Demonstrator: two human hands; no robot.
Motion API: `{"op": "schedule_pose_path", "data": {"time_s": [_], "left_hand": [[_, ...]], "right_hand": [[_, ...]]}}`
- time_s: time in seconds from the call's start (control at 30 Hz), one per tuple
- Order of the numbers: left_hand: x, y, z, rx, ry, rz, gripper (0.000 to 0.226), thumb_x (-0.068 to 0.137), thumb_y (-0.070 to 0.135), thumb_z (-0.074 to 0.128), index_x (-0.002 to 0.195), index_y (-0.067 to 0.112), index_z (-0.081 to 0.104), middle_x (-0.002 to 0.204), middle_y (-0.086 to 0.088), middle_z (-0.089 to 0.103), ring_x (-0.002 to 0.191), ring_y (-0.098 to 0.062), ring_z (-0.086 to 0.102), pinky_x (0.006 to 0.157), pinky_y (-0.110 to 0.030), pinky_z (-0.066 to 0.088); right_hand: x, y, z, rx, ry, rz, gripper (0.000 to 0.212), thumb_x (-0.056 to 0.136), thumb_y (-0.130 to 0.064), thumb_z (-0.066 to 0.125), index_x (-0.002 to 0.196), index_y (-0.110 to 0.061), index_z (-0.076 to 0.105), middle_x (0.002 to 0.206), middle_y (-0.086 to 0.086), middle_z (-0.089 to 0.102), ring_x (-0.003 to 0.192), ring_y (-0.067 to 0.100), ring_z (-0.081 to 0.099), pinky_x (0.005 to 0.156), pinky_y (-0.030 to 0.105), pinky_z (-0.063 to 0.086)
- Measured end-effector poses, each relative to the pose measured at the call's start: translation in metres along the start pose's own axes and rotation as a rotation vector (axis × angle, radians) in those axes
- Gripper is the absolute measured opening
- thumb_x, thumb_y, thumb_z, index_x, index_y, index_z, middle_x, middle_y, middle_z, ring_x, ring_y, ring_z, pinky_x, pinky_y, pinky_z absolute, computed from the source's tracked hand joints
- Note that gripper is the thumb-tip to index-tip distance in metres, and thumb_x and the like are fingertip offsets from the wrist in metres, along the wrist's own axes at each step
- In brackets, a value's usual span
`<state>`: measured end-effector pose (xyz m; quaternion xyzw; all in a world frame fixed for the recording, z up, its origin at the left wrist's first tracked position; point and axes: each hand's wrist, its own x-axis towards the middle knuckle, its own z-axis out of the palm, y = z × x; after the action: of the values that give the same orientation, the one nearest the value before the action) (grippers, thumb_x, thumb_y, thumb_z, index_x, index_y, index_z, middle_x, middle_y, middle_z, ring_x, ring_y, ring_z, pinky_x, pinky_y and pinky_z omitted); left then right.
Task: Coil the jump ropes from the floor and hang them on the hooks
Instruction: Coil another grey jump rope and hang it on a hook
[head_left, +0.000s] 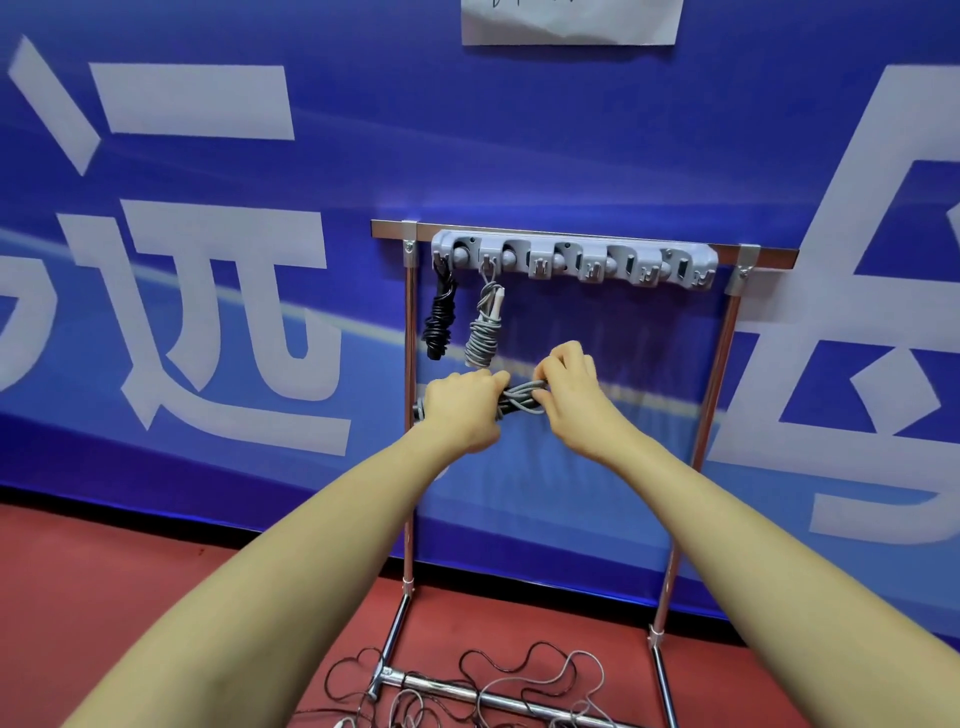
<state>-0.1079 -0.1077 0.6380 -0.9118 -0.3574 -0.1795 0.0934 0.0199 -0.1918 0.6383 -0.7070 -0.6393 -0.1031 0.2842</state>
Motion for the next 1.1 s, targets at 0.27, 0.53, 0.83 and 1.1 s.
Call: {"op": "schedule_pose_path", "data": {"time_s": [0.27,0.53,0.83,1.1], "left_hand": [[-0.006,-0.002,-0.003,-0.067,-0.013,0.071,0.022,0.080,0.017,0.055,0.089,0.018,0.035,0.082,-0.003,0.051,0.072,-0.028,0.046,0.058,-0.031,0.033],[-0.007,-0.002,-0.005,-0.143,0.034,0.098,0.030,0.093,0.042,0.037,0.082,0.014,0.043,0.075,0.001,0.052,0.072,-0.026,0.049,0.058,-0.031,0.029],[0.000,0.003,-0.007,-0.193,0.090,-0.046,0.034,0.094,0.042,0.034,0.073,0.017,0.043,0.070,0.002,0.049,0.072,-0.025,0.049,0.058,-0.031,0.031],[0.000,-0.007,0.004,-0.484,0.057,-0.105,0.024,0.092,0.039,0.037,0.080,0.019,0.045,0.076,0.001,0.066,0.078,-0.026,0.058,0.063,-0.034,0.040]], "right_hand": [[-0.007,-0.005,-0.007,-0.043,-0.016,-0.011,0.003,0.098,-0.012,0.041,0.096,-0.009,0.039,0.095,0.008,0.047,0.068,0.032,0.045,0.060,0.043,0.037],[-0.002,-0.007,-0.008,-0.093,-0.017,0.046,0.008,0.096,-0.016,0.042,0.093,-0.013,0.035,0.096,0.005,0.048,0.073,0.030,0.047,0.063,0.037,0.036],[0.005,-0.001,-0.001,0.402,0.131,0.191,0.011,0.087,-0.011,0.058,0.081,-0.016,0.051,0.080,-0.003,0.055,0.072,0.019,0.049,0.068,0.037,0.043],[-0.001,0.005,-0.009,0.925,-0.022,0.162,0.027,0.083,0.012,0.057,0.103,-0.006,0.062,0.101,0.003,0.067,0.095,0.011,0.062,0.086,0.020,0.049]]}}
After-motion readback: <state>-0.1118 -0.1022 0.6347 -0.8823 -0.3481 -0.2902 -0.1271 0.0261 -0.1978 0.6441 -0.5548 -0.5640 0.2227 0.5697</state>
